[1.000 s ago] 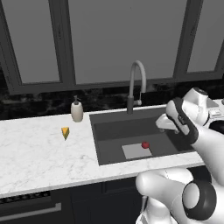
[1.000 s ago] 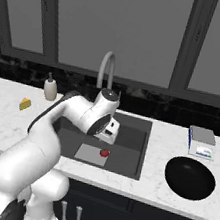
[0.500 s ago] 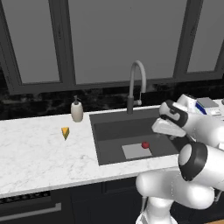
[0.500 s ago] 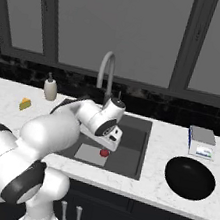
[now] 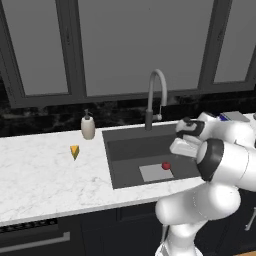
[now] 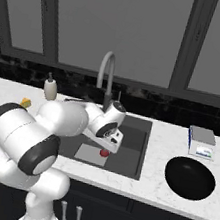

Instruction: Pick the tomato from the sink and place it in the bowl. Then pick the bowl and place it in the microwave. Then close the microwave door and press the start button.

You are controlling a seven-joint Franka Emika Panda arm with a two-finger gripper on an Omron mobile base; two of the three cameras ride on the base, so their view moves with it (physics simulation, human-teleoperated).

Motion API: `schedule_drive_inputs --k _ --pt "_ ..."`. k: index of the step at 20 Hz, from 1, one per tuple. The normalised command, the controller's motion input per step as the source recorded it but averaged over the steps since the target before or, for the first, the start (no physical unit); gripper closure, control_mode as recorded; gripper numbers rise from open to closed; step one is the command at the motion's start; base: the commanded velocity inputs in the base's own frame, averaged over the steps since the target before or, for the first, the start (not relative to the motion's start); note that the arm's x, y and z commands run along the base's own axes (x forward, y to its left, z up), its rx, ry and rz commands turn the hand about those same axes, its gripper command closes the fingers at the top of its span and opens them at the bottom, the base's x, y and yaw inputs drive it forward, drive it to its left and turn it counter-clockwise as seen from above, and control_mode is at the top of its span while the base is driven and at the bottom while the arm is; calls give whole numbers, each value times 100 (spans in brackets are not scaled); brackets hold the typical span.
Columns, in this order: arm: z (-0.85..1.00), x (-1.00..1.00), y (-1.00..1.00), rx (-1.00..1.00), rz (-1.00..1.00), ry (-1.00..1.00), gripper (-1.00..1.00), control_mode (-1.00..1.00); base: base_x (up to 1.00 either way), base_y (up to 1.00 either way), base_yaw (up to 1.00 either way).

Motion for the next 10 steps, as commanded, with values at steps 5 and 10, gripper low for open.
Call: schedule_drive_inputs --k 5,10 --pt "-30 22 0 0 -5 0 -100 -100 0 0 0" --pt "-4 23 0 0 -6 0 -100 -100 0 0 0"
